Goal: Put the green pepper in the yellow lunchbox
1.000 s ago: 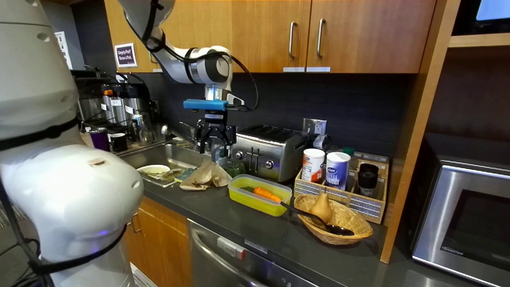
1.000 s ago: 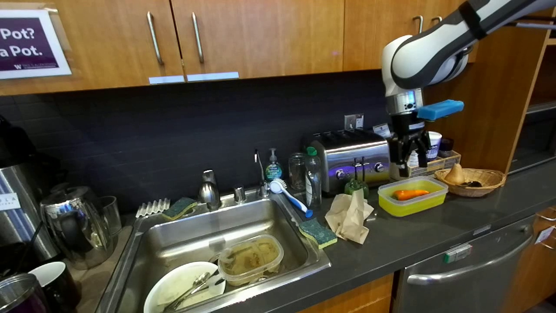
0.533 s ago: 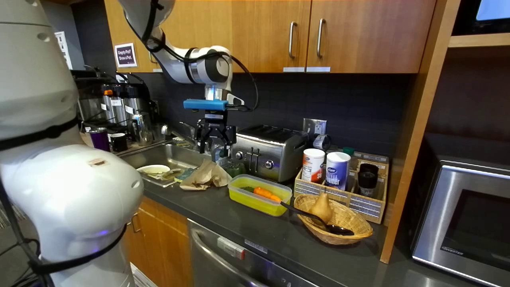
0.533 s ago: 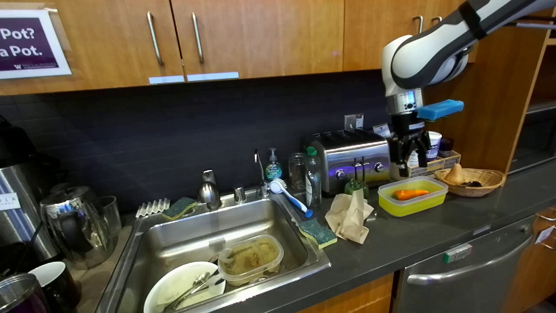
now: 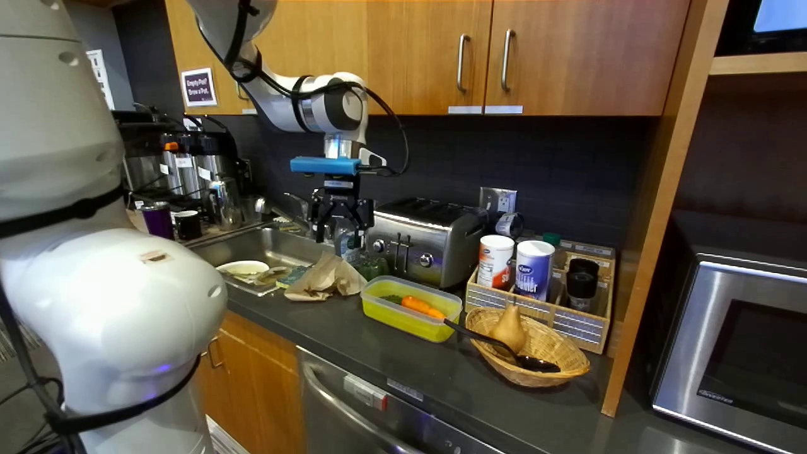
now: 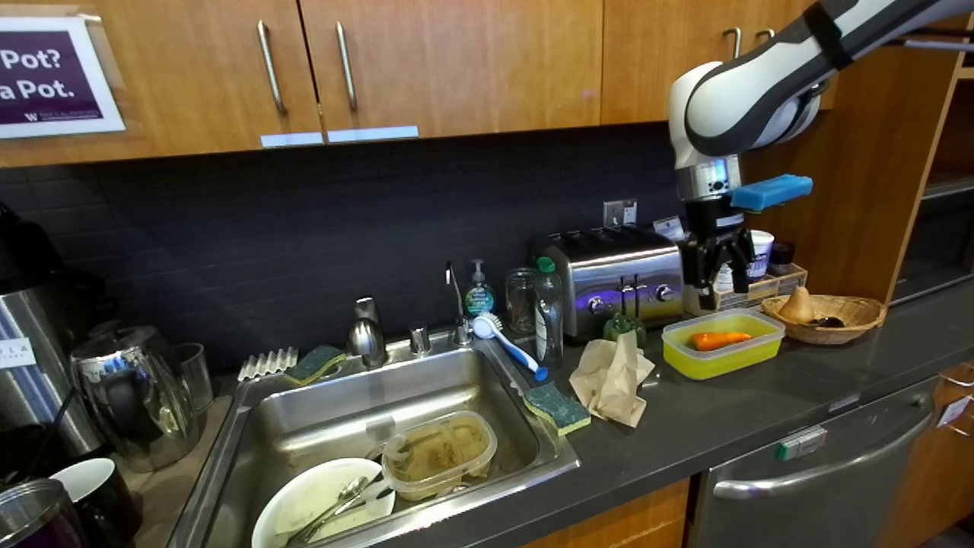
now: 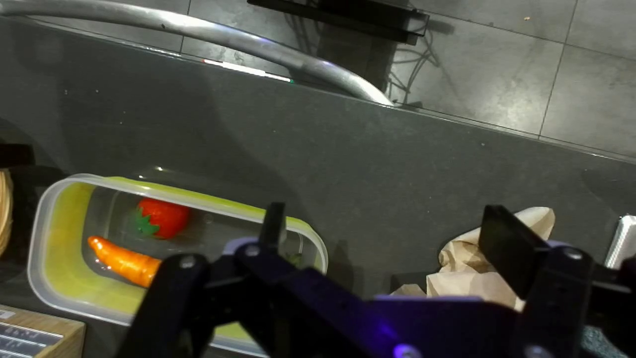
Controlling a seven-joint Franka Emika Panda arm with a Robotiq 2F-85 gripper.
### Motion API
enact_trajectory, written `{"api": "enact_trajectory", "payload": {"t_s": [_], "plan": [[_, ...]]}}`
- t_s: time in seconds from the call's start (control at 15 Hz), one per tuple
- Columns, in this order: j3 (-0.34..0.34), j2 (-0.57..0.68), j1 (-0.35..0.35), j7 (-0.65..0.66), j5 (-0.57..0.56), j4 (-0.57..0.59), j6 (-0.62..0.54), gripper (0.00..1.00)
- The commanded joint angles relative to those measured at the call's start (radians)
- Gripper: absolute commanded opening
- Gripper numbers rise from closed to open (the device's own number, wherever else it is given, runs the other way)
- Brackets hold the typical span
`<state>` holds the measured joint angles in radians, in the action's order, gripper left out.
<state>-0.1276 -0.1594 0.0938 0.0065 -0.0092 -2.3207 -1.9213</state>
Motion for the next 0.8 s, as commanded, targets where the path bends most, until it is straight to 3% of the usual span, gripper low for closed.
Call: {"api": "enact_trajectory", "payload": {"t_s": [0.0,0.73], "plan": [[0.008,0.032,0.006,-0.017,0.002,0.025,-0.017,1.00],[0.007,0.232,0.006,-0.279,0.013,0.133,-0.233,1.00]]}}
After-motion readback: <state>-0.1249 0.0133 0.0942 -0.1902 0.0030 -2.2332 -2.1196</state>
